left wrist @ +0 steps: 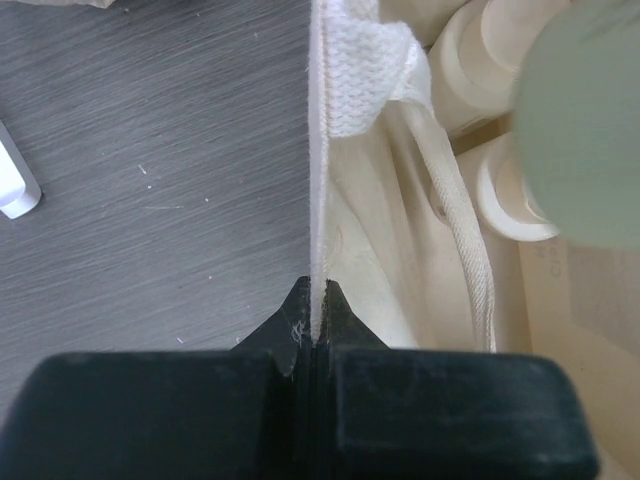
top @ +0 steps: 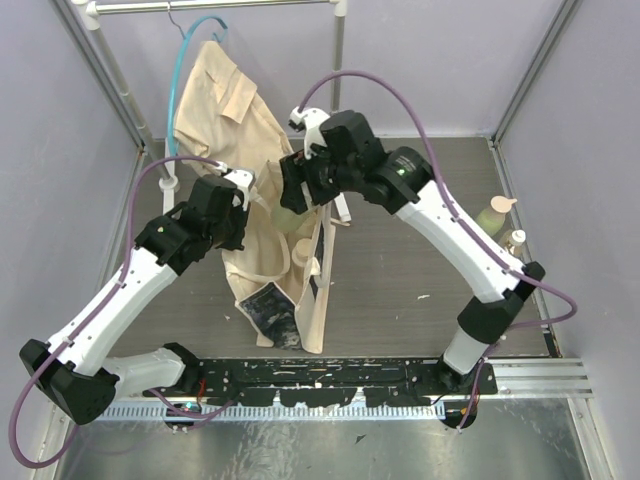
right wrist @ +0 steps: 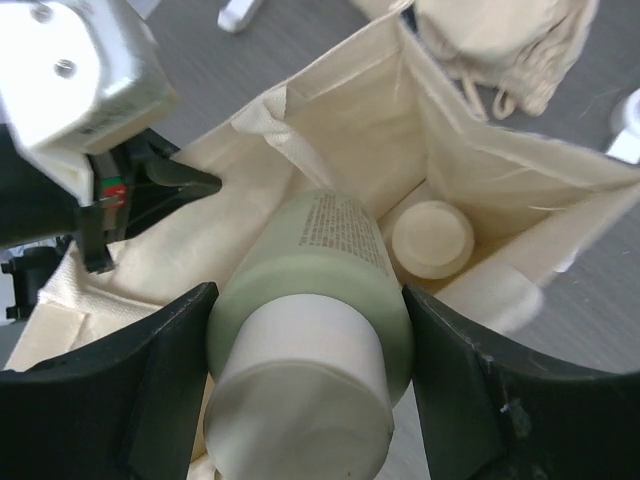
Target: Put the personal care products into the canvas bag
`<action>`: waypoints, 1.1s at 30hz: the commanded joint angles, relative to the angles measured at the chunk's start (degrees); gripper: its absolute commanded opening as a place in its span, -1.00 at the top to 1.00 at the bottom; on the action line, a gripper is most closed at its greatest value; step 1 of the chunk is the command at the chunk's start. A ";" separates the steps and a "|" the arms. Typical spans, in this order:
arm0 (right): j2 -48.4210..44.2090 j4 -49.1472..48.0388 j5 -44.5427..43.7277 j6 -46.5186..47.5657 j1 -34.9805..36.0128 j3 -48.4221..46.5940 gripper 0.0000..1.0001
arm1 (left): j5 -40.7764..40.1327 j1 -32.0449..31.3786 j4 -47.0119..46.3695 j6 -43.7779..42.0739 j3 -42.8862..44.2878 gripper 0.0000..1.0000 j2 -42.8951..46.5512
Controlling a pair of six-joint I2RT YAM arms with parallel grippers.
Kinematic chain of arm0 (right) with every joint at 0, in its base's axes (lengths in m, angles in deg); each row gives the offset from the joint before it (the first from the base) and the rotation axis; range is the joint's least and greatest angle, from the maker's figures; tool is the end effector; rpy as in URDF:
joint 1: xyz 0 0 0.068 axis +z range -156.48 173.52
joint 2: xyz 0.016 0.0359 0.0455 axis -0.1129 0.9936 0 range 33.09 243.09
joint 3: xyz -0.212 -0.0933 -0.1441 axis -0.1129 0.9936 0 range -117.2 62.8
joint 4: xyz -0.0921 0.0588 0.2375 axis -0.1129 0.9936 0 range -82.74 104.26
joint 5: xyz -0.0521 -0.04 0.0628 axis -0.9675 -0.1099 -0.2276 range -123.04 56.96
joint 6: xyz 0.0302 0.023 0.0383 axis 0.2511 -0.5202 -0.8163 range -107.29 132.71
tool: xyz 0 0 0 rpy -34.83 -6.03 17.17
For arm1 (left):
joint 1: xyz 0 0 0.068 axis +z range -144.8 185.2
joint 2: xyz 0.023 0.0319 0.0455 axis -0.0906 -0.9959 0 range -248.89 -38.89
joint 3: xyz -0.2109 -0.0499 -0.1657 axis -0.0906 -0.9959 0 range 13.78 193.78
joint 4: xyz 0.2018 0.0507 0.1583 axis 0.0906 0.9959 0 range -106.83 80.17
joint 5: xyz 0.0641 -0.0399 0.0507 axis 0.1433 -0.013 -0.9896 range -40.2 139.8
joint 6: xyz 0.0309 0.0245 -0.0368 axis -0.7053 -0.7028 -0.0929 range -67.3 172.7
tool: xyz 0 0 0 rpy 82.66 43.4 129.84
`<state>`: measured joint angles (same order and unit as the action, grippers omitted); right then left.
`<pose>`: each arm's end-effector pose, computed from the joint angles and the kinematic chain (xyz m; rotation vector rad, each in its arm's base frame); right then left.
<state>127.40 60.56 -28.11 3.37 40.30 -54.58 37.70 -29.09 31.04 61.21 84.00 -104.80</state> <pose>0.2280 0.2472 0.4729 -0.7471 2.0375 0.6689 0.1949 -0.1240 0.3577 0.4133 2.2768 -0.1337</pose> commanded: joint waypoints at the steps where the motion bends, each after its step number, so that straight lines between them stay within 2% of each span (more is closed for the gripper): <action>1: 2.28 -3.09 4.55 -3.00 1.16 -3.64 0.99 | -2.30 -0.14 -2.78 -0.04 3.83 1.00 0.43; 6: 7.43 11.86 7.17 -2.27 2.18 -13.77 0.99 | -2.58 -0.17 -2.42 -0.17 3.32 1.00 0.69; 10: 9.01 18.44 9.78 -1.22 2.79 -16.18 0.99 | -2.49 -0.16 -2.10 -0.43 2.97 1.00 0.68; 20: 7.80 17.70 6.44 -0.77 5.25 -5.27 0.99 | -2.32 -0.13 -2.17 -1.26 2.98 1.00 0.33; 26: 8.31 17.08 -0.30 -0.82 6.64 -0.09 0.99 | -2.27 -0.24 -2.42 -1.32 2.81 1.00 0.25; 33: 8.09 11.13 -7.84 -3.12 6.65 9.01 0.99 | -1.88 -0.17 -2.22 -1.27 3.24 1.00 0.04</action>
<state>138.83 77.01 -30.32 1.82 47.01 -47.74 37.05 -29.15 31.46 60.60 85.03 -104.87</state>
